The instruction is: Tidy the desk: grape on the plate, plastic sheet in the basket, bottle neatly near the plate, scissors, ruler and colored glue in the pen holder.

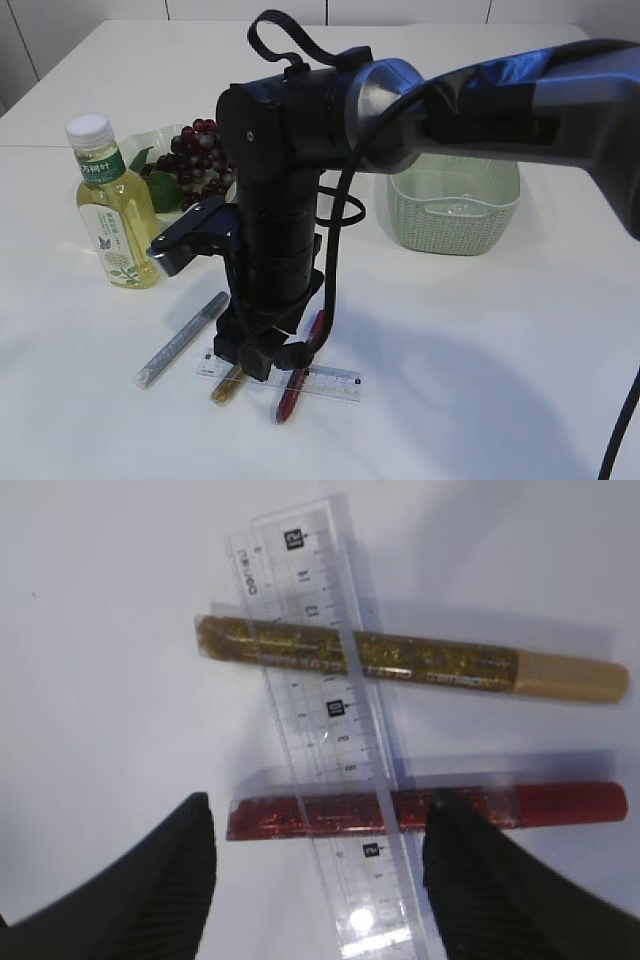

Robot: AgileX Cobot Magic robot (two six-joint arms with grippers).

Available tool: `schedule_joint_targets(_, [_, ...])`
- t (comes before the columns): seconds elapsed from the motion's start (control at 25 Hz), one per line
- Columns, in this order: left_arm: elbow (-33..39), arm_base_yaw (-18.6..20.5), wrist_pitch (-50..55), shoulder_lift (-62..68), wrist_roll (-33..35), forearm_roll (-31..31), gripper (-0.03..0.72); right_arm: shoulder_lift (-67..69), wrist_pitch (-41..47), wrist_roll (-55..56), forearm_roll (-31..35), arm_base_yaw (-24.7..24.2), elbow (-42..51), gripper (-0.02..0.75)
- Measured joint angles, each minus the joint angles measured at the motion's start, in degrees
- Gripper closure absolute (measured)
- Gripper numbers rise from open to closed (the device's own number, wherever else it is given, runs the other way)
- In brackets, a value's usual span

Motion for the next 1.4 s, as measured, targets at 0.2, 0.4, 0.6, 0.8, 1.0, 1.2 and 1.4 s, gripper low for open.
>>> schedule_joint_targets(0.2, [0.0,0.0,0.0,0.0,0.0,0.0,0.325,0.5,-2.5,-0.2,0.0,0.0,0.0,0.223])
schedule_joint_targets(0.4, [0.0,0.0,0.0,0.0,0.0,0.0,0.325,1.6,-3.0,-0.4,0.0,0.0,0.0,0.222])
schedule_joint_targets(0.6, [0.0,0.0,0.0,0.0,0.0,0.0,0.326,3.9,-3.8,-0.4,0.0,0.0,0.0,0.221])
schedule_joint_targets(0.8, [0.0,0.0,0.0,0.0,0.0,0.0,0.325,5.2,-4.5,-0.4,0.1,0.0,0.0,0.221])
schedule_joint_targets(1.0, [0.0,0.0,0.0,0.0,0.0,0.0,0.325,5.2,-5.3,-0.6,0.1,0.0,0.0,0.220])
schedule_joint_targets(1.2, [0.0,0.0,0.0,0.0,0.0,0.0,0.326,5.2,-5.6,-0.8,0.1,0.0,0.0,0.220])
schedule_joint_targets(1.4, [0.0,0.0,0.0,0.0,0.0,0.0,0.326,5.8,-5.7,-0.9,0.1,0.0,0.0,0.218])
